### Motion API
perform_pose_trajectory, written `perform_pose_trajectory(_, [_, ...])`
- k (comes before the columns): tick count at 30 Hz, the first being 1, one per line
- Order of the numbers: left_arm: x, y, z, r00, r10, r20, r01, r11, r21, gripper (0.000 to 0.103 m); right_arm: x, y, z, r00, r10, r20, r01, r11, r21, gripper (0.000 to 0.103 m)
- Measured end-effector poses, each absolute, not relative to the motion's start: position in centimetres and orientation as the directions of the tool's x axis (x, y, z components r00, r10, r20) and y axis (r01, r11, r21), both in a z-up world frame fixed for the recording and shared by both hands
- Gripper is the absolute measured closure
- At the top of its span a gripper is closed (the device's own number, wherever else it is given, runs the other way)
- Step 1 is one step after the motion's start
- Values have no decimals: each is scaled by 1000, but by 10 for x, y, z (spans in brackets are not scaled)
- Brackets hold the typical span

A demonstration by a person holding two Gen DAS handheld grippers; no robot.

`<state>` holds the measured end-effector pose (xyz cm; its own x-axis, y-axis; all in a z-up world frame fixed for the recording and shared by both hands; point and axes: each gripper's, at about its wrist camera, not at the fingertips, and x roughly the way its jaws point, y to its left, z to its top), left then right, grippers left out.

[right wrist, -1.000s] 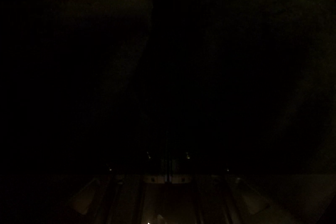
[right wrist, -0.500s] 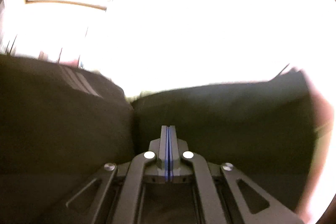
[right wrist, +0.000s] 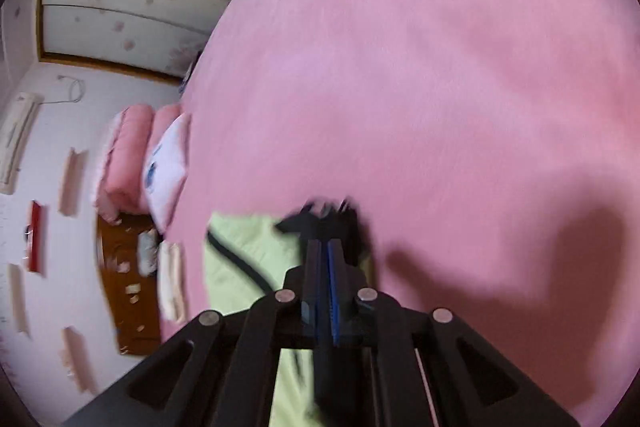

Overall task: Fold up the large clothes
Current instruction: 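Lay the flipped green bundle on the bed and open the left gripper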

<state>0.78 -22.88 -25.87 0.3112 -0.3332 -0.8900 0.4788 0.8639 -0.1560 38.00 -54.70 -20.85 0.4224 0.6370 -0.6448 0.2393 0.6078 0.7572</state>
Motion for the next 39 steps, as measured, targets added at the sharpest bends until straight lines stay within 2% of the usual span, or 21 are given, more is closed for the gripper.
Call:
perform_pose_trajectory(3, [6,-210,-248,290,-335,-897,427,883,-192,32,363,-525,-213,327,715,-618,215,580,786,98])
perform_pose_trajectory(4, [6,-203,-245,288,-325,-901,412,891,-189,27,360,-524,-213,298,729,-616,213,579,787,98])
perform_pose_trajectory(6, [7,-188,-236,298,-304,-905,386,905,-177,25,361,-501,-221,208,745,-634,195,604,773,98])
perform_pose_trajectory(9, [16,-164,-227,322,-279,-905,333,928,-168,24,341,-486,-233,134,677,-724,147,709,690,71])
perform_pose_trajectory(10, [19,-155,-225,329,-274,-904,315,934,-168,24,340,-483,-231,133,635,-761,138,748,649,56])
perform_pose_trajectory(11, [22,-146,-224,340,-264,-903,294,941,-165,24,341,-483,-229,144,601,-786,143,774,617,52])
perform_pose_trajectory(16, [48,-109,-225,366,-222,-904,182,970,-164,24,336,-485,-248,167,611,-774,248,734,633,52])
perform_pose_trajectory(19, [53,-96,-228,374,-190,-908,130,980,-152,24,339,-480,-245,188,602,-776,216,745,631,53])
perform_pose_trajectory(21, [54,-88,-231,368,-174,-914,106,984,-145,24,342,-462,-235,213,621,-754,151,742,654,77])
perform_pose_trajectory(22, [55,-84,-233,360,-172,-917,95,984,-148,24,345,-459,-231,210,613,-762,121,757,642,98])
perform_pose_trajectory(25, [58,-79,-237,350,-152,-924,81,988,-132,24,343,-451,-215,222,561,-798,51,810,584,100])
perform_pose_trajectory(30, [66,-70,-238,352,-125,-928,74,992,-106,24,325,-504,-181,346,620,-704,103,721,685,100])
perform_pose_trajectory(34, [77,-66,-248,333,-95,-938,54,995,-82,24,316,-515,-205,281,465,-839,171,836,521,100])
perform_pose_trajectory(37, [86,-63,-260,303,-82,-949,47,996,-71,24,314,-510,-225,232,421,-877,208,860,467,92])
perform_pose_trajectory(39, [90,-60,-263,293,-69,-954,47,997,-58,24,310,-507,-221,252,409,-877,223,857,464,76])
